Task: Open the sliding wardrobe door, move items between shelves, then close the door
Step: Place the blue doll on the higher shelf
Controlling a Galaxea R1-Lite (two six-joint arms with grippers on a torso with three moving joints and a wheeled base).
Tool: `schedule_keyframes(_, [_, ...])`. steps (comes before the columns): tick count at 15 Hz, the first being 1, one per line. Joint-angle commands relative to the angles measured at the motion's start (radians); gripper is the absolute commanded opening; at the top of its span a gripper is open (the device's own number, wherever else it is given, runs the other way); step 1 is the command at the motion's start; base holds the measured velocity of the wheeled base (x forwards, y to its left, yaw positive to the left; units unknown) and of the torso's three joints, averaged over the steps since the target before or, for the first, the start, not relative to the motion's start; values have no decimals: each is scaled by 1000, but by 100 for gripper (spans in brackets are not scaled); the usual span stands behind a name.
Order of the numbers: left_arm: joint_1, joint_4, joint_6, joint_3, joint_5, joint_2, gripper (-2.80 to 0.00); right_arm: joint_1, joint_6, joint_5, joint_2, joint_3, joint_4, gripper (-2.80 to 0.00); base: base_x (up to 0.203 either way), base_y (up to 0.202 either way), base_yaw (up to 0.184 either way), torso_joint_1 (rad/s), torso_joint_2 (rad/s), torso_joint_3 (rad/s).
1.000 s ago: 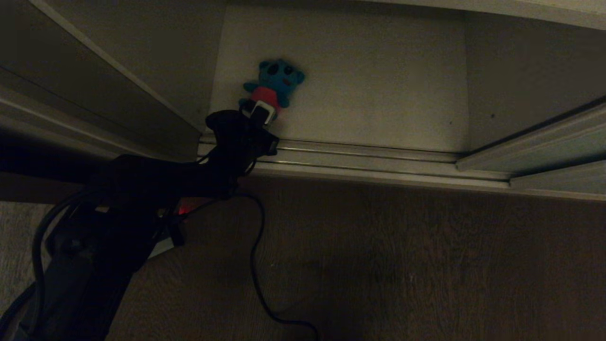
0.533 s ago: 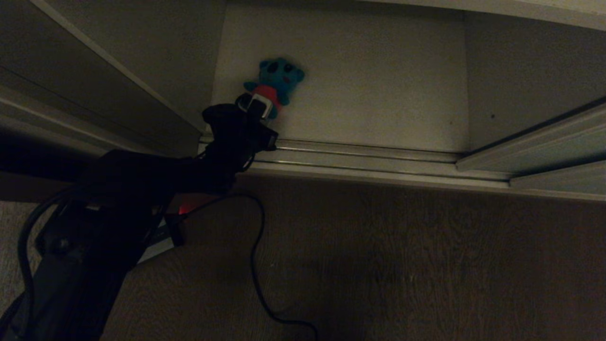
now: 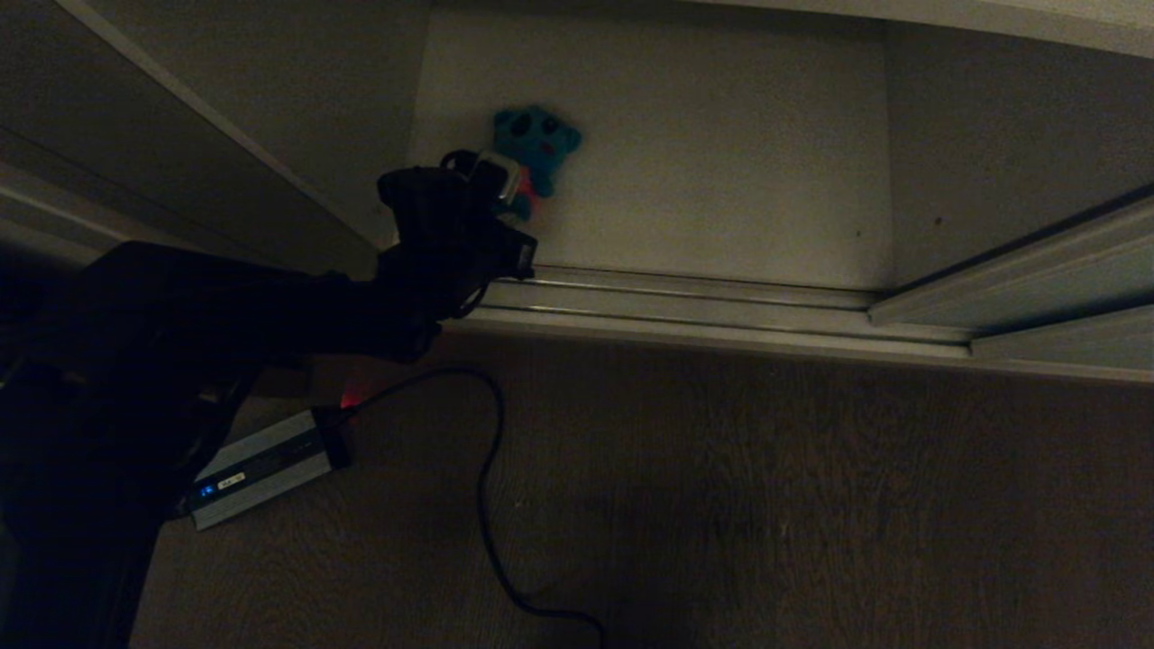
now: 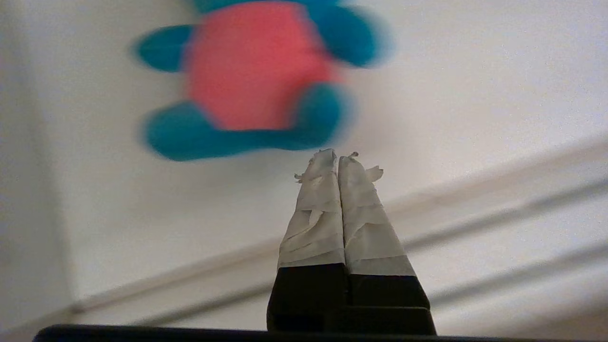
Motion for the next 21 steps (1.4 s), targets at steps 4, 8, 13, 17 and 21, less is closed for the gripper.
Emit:
schedule_keyframes(4, [-15,64,-4,17,16,-31,0,0,-1,1,1,5,0,-280,0,0,0,0,0,0])
schedule_keyframes(8, [-15,73,-39,18,20,-24,0,0,-1,1,1,4,0,-280,0,0,0,0,0,0])
schedule_keyframes(13, [-14,72,-37,14,22,-24,0,0,-1,1,1,5,0,-280,0,0,0,0,0,0])
schedule_keyframes(17, [0,25,-5,-41,25,38,0,0,-1,1,1,3,0,-280,0,0,0,0,0,0])
schedule_keyframes(21, [4,-2,6,-77,27,70,0,0,-1,1,1,3,0,-280,56,0,0,-1,0,2])
